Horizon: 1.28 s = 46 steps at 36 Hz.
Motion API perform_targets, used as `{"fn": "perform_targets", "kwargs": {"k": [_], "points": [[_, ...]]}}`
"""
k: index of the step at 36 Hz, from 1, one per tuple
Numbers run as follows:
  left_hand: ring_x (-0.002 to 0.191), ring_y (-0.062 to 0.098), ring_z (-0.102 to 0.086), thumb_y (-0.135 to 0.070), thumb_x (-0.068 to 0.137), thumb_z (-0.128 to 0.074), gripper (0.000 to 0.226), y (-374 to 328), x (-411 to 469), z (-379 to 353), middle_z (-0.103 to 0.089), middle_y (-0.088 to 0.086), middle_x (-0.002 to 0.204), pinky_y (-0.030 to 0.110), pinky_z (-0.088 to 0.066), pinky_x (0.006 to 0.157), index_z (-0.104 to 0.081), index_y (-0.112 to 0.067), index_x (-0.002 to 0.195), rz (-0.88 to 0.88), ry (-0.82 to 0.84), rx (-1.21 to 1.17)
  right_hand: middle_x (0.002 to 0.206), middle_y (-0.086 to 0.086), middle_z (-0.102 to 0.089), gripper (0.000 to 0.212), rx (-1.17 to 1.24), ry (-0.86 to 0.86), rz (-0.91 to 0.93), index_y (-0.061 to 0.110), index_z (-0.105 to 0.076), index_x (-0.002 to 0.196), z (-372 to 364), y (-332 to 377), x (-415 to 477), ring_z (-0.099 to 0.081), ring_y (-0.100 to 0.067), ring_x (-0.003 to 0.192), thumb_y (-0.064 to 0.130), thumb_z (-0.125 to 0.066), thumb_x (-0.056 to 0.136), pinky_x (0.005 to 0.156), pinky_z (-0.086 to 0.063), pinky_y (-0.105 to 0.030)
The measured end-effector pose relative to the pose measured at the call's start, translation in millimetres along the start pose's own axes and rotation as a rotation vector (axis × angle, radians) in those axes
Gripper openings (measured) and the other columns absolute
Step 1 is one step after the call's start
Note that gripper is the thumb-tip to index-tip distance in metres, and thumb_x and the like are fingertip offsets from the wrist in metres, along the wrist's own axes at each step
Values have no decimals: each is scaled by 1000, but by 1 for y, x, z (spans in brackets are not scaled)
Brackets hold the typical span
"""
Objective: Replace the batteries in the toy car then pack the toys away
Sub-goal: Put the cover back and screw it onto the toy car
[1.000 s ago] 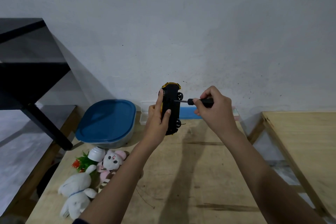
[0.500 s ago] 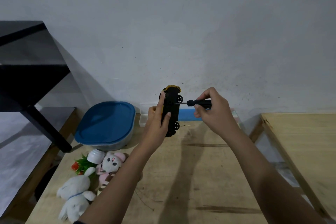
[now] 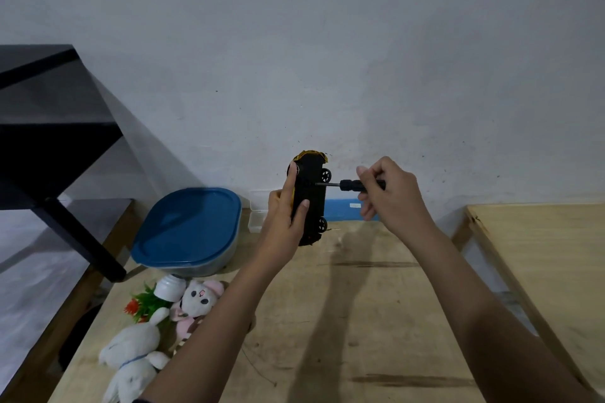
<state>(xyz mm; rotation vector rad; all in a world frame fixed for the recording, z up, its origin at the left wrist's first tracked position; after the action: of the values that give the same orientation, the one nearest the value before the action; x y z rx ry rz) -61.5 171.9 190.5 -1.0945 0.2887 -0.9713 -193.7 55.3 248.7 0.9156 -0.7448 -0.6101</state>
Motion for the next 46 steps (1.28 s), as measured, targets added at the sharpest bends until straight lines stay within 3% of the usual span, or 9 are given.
{"fn": "perform_targets", "kwargs": {"k": [4, 8, 12, 18, 24, 28, 33, 37, 46], "points": [[87, 1, -49, -31, 101, -37, 60, 1, 2, -1, -39, 7, 117, 10, -39, 68, 1, -50, 143, 11, -15, -20, 94, -8, -59, 19, -48, 12, 46, 8, -48, 95, -2, -1, 1, -67, -17, 70, 14, -63, 86, 58, -55, -20], [86, 8, -51, -31, 101, -37, 60, 0, 3, -1, -39, 6, 113, 12, -40, 69, 3, -53, 139, -2, -9, 1, 78, -9, -65, 22, 7, -83, 25, 4, -45, 93, -4, -1, 1, -64, -16, 50, 20, -60, 89, 57, -56, -29], [84, 1, -48, -29, 101, -37, 60, 1, 4, -1, -39, 7, 113, 4, -36, 67, 3, -50, 140, 8, -17, 11, 94, -1, -61, 33, 1, -48, 82, 17, -39, 104, -5, -4, 4, -62, -5, 78, 7, -64, 84, 71, -47, -7], [84, -5, -43, -25, 102, -37, 61, -2, 6, -6, -40, 7, 115, -6, -35, 63, -1, -41, 148, 19, -3, -9, 87, -8, -64, 20, 21, -111, 64, 9, -43, 100, -1, -3, 8, -66, -13, 65, 17, -58, 90, 68, -56, -29], [83, -3, -46, -27, 101, -38, 61, -1, 10, -10, -41, 8, 116, -7, -35, 60, -1, -43, 148, 28, 4, -23, 71, -16, -65, 23, 13, -117, 35, 2, -47, 88, 3, -5, 6, -62, -14, 46, 21, -59, 90, 52, -53, -23], [85, -4, -46, -27, 101, -38, 61, -1, 14, -12, -41, 6, 115, -5, -38, 62, -1, -41, 148, 41, 14, -15, 85, -5, -61, 22, -28, -76, 75, 9, -46, 92, 6, -9, 8, -62, -12, 68, 13, -66, 84, 60, -48, -12], [89, -6, -44, -29, 101, -38, 61, 1, 17, -13, -40, 3, 117, 4, -33, 66, 0, -47, 146, 46, 25, -23, 68, -12, -62, 27, -5, -104, 8, 4, -47, 87, 7, -12, 9, -57, -8, 45, 27, -59, 90, 53, -55, -32], [88, -6, -42, -30, 101, -37, 60, -1, 20, -13, -40, 4, 116, 5, -31, 68, 0, -46, 145, 45, 26, -28, 93, -8, -57, 21, -59, -88, 85, 6, -49, 92, 8, -13, 12, -61, -12, 77, 9, -67, 82, 55, -50, -11], [89, -8, -43, -30, 101, -37, 60, -3, 29, -15, -38, 3, 119, 4, -33, 66, 0, -46, 146, 52, 22, -67, 83, -8, -63, 16, 33, -8, 28, 5, -50, 90, 9, -14, 18, -68, -15, 59, 11, -63, 86, 58, -56, -21]]}}
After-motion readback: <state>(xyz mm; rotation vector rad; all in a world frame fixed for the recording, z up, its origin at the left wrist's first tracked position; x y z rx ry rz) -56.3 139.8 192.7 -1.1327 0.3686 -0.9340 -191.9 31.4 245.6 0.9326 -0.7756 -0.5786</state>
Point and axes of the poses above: each hand's wrist, its own x-axis towards the middle knuckle, its own z-axis out of the back of the hand, y = z × x, the point moved 2 cm from there along x, towards the middle knuckle
